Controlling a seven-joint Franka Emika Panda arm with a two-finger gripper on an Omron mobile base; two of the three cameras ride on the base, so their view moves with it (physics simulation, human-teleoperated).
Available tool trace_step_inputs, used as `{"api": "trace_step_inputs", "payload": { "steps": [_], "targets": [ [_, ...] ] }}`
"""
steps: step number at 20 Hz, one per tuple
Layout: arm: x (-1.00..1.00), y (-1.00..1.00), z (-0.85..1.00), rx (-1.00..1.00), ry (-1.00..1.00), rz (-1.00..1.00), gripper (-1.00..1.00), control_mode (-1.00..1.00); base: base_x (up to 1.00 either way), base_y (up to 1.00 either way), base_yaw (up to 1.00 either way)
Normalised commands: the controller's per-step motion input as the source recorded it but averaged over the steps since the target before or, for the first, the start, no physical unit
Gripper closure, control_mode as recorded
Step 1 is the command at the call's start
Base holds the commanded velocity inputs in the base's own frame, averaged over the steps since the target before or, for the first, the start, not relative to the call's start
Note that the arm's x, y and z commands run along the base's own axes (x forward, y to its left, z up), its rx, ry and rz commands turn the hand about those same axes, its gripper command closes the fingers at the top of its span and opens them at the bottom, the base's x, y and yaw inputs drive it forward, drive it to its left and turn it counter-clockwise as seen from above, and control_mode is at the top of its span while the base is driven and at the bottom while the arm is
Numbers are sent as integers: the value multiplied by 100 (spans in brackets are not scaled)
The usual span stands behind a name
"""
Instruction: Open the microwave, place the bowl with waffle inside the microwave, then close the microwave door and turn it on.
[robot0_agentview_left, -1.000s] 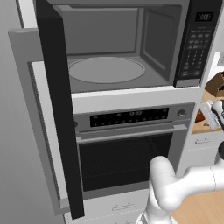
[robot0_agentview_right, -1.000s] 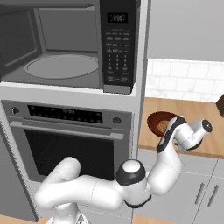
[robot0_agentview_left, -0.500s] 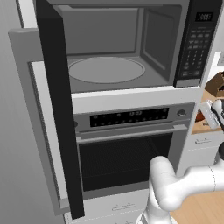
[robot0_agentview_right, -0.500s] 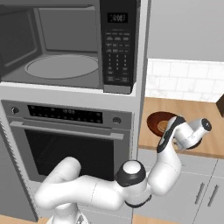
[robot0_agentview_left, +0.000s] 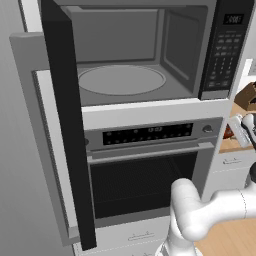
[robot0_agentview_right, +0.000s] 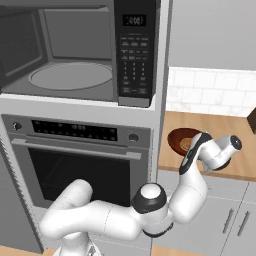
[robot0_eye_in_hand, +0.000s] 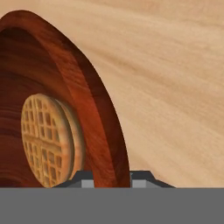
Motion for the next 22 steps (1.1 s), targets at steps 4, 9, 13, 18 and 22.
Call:
{"api": "trace_step_inputs", "payload": {
  "steps": [4,9,13,18,22],
  "targets": [
    [-1,-2,4,0,0,0,100,-100,0,0,0],
    [-65,-30,29,0,0,-22,100,-100,0,0,0],
    [-99,-32,31,0,-1,-20,100,-100,0,0,0],
    [-100,6,59,0,-1,-15,100,-100,0,0,0],
    [-100,6,53,0,-4,-5,100,-100,0,0,0]
  ]
}}
